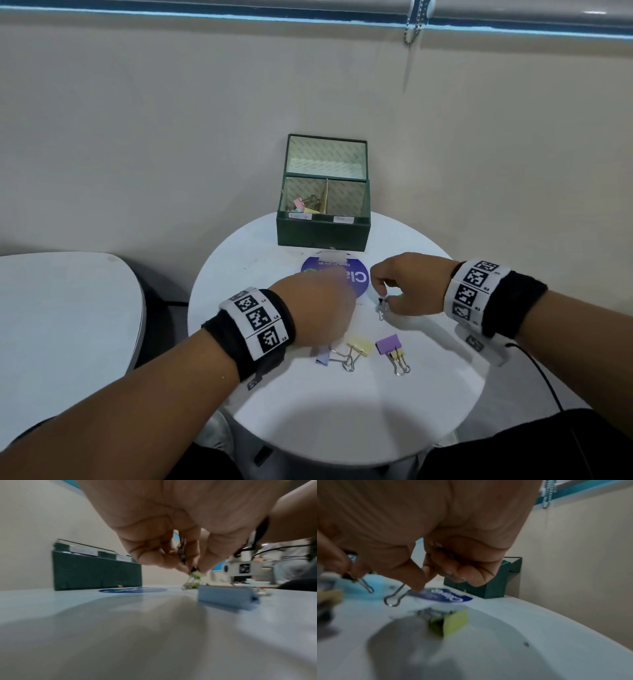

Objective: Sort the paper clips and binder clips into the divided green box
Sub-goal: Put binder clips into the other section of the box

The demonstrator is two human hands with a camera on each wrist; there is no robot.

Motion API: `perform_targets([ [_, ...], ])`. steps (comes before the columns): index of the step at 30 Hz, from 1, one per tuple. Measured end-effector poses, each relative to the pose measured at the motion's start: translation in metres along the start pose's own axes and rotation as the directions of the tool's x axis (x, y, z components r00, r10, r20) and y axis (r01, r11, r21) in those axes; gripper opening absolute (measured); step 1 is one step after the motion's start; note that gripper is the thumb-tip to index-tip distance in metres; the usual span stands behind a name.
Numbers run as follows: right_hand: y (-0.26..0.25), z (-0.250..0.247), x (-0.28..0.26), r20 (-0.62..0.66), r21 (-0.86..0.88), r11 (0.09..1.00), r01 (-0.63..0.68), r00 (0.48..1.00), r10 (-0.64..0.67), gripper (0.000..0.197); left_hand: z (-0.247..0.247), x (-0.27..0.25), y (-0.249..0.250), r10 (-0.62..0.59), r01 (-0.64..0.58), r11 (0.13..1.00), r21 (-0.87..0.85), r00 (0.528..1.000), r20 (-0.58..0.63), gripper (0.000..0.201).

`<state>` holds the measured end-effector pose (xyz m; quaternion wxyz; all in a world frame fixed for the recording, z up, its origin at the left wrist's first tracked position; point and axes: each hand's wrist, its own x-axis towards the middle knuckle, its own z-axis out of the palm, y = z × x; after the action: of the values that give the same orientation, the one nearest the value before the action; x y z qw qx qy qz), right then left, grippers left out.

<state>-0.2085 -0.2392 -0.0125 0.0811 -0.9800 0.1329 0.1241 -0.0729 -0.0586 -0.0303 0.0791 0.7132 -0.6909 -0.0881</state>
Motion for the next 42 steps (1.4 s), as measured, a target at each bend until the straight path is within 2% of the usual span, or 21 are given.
perform_targets([
  [5, -0.001, -0.031, 0.02, -0.15, 0.273, 0.961, -0.041, 0.985, 0.085, 0.014, -0.017, 0.011, -0.032, -0.131, 0.122, 0.979, -0.166, 0.99, -0.046, 0.009],
  [7, -0.002, -0.044, 0.036, -0.228, 0.384, 0.921, -0.055, 0.962, 0.153, 0.017, -0.034, 0.017, -0.048, -0.198, 0.165, 0.957, -0.24, 0.973, -0.119, 0.009],
  [11, -0.008, -0.06, 0.082, -0.352, 0.497, 0.861, -0.109, 0.881, 0.315, 0.016, -0.068, 0.041, -0.083, -0.364, 0.259, 0.908, -0.328, 0.876, -0.316, 0.025],
  [13, -0.014, -0.064, 0.103, -0.383, 0.537, 0.834, -0.129, 0.843, 0.377, 0.017, -0.079, 0.055, -0.097, -0.445, 0.309, 0.87, -0.384, 0.827, -0.343, 0.023],
  [15, -0.022, -0.066, 0.12, -0.387, 0.55, 0.819, -0.16, 0.821, 0.42, 0.017, -0.083, 0.067, -0.104, -0.489, 0.354, 0.851, -0.387, 0.803, -0.34, 0.02],
  [19, -0.04, -0.064, 0.144, -0.386, 0.53, 0.828, -0.183, 0.818, 0.427, 0.012, -0.086, 0.083, -0.104, -0.512, 0.414, 0.841, -0.349, 0.818, -0.263, 0.018],
  [21, -0.045, -0.064, 0.146, -0.392, 0.484, 0.862, -0.149, 0.844, 0.366, 0.008, -0.085, 0.081, -0.104, -0.504, 0.406, 0.832, -0.379, 0.837, -0.21, 0.037],
  [22, -0.045, -0.065, 0.145, -0.397, 0.461, 0.879, -0.123, 0.857, 0.328, 0.017, -0.084, 0.077, -0.105, -0.5, 0.4, 0.831, -0.385, 0.841, -0.205, 0.046],
  [24, -0.041, -0.067, 0.135, -0.417, 0.478, 0.876, -0.068, 0.86, 0.294, 0.028, -0.079, 0.066, -0.106, -0.494, 0.385, 0.846, -0.369, 0.828, -0.266, 0.051],
  [26, -0.033, -0.066, 0.12, -0.445, 0.549, 0.836, -0.011, 0.843, 0.303, 0.031, -0.072, 0.052, -0.103, -0.466, 0.355, 0.871, -0.341, 0.816, -0.343, 0.043],
  [28, -0.022, -0.059, 0.102, -0.463, 0.587, 0.81, 0.024, 0.83, 0.31, 0.03, -0.063, 0.036, -0.093, -0.402, 0.309, 0.904, -0.296, 0.85, -0.341, 0.034],
  [30, -0.011, -0.048, 0.081, -0.471, 0.55, 0.834, 0.028, 0.836, 0.282, 0.021, -0.054, 0.018, -0.075, -0.294, 0.248, 0.942, -0.225, 0.934, -0.205, 0.028],
  [31, -0.008, -0.042, 0.068, -0.448, 0.527, 0.849, 0.02, 0.856, 0.258, 0.016, -0.05, 0.01, -0.064, -0.229, 0.21, 0.962, -0.176, 0.969, -0.091, 0.028],
  [32, -0.005, -0.035, 0.056, -0.402, 0.485, 0.874, 0.001, 0.888, 0.222, 0.013, -0.045, 0.002, -0.052, -0.173, 0.176, 0.976, -0.129, 0.984, 0.034, 0.032],
  [34, -0.004, -0.02, 0.033, -0.247, 0.294, 0.955, -0.047, 0.961, 0.124, 0.013, -0.035, -0.011, -0.033, -0.113, 0.133, 0.988, -0.083, 0.972, 0.207, 0.049],
  [36, -0.009, -0.009, 0.01, -0.05, 0.097, 0.993, -0.071, 0.996, 0.076, 0.003, -0.025, -0.018, -0.021, -0.071, 0.095, 0.992, -0.081, 0.963, 0.259, 0.063],
  [38, -0.014, 0.001, -0.009, 0.056, 0.043, 0.996, -0.077, 0.996, 0.074, 0.021, -0.015, -0.018, -0.013, -0.041, 0.054, 0.998, -0.038, 0.958, 0.283, 0.063],
  [40, -0.018, 0.012, -0.022, 0.098, 0.072, 0.991, -0.109, 0.99, 0.102, 0.041, -0.009, -0.018, -0.007, -0.049, 0.046, 0.999, 0.02, 0.957, 0.286, 0.051],
  [42, -0.02, 0.023, -0.031, 0.116, 0.052, 0.994, -0.1, 0.989, 0.093, 0.051, -0.006, -0.018, -0.004, -0.077, 0.075, 0.997, 0.017, 0.963, 0.257, 0.036],
])
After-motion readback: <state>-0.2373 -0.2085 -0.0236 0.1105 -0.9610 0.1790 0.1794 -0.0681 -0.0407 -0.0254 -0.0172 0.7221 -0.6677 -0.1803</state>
